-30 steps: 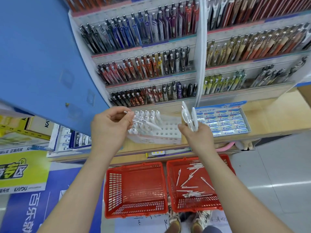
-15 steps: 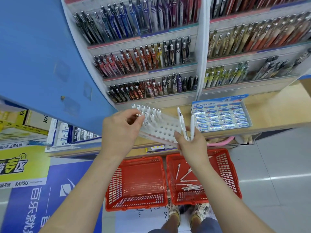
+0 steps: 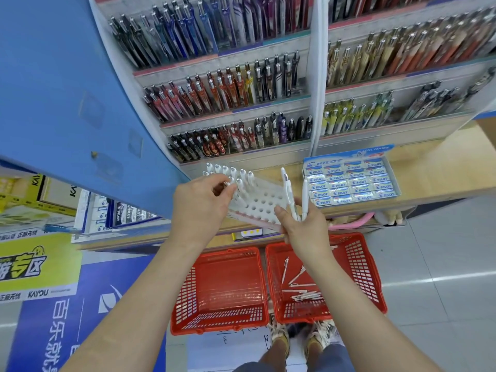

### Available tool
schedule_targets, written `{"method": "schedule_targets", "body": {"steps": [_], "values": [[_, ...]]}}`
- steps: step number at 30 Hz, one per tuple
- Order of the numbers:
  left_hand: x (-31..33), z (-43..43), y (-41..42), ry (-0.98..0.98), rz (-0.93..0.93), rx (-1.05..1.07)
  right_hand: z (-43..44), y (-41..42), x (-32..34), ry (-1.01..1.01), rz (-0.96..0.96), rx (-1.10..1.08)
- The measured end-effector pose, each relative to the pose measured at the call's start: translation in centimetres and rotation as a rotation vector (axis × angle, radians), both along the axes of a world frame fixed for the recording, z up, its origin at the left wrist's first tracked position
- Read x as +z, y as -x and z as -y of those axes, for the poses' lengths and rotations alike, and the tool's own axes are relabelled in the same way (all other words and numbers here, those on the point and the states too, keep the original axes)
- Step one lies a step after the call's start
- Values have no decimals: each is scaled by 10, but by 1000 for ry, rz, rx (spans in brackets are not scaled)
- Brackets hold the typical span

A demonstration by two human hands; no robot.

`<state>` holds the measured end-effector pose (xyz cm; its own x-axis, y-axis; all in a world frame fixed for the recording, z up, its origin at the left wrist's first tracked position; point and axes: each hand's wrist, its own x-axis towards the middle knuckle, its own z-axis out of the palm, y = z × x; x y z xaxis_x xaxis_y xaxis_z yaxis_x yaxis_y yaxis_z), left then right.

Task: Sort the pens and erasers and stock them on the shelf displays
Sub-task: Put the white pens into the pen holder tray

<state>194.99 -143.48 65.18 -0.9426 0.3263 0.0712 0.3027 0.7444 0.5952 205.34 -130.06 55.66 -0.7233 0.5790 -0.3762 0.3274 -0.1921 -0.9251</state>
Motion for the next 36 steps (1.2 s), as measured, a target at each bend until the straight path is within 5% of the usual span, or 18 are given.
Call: {"method": "schedule_targets", "body": {"steps": [24, 28, 32, 36], "values": [[-4, -14, 15, 395, -74, -125, -20, 10, 19, -101, 65, 17], [11, -13, 7, 164, -16, -59, -35, 4, 44, 18, -40, 104], [36, -31, -2, -280, 447, -31, -42, 1, 67, 42, -112, 362], [45, -39, -6, -428, 680, -24, -37, 1, 85, 87, -155, 432]]}}
